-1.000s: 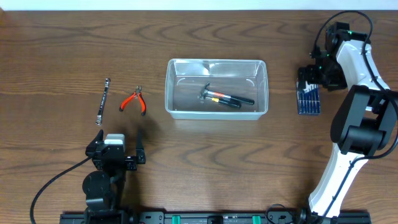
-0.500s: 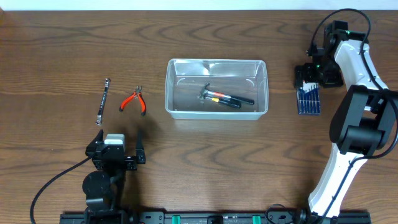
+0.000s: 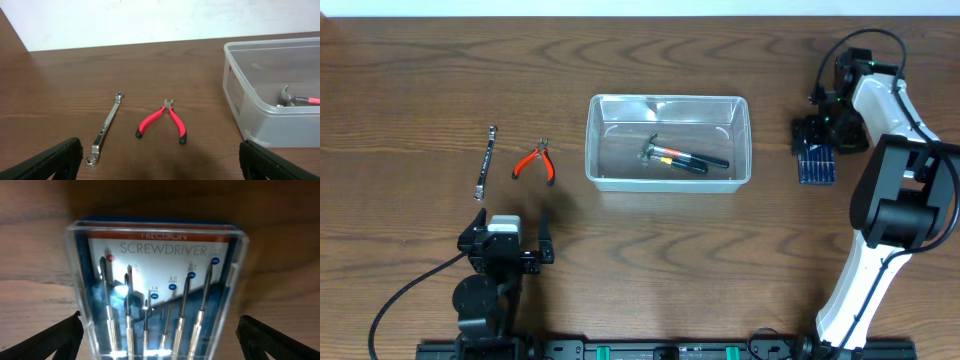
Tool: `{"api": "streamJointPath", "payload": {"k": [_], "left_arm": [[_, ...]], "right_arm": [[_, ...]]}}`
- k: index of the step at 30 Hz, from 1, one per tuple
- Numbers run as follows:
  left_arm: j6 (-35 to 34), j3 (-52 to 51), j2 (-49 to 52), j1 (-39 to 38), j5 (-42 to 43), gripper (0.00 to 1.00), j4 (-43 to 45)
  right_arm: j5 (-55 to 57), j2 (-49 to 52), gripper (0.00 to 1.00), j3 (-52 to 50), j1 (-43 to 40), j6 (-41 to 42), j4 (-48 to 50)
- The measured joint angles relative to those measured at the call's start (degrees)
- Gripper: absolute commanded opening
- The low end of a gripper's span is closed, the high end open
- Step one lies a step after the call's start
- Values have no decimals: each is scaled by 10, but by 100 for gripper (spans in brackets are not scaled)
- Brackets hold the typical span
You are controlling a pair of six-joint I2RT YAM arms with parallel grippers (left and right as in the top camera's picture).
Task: Pack container
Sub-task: 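Lower the right gripper and close it on the screwdriver set box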
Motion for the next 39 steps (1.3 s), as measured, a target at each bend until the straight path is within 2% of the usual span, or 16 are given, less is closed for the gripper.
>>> {"api": "streamJointPath", "payload": {"k": [15, 39], "left_arm": [[0, 0, 0, 0, 0, 98, 0], [0, 0, 0, 0, 0, 98, 0]], "right_arm": [[4, 0, 99, -10, 19, 39, 16], [2, 0, 99, -10, 19, 46, 15]]}}
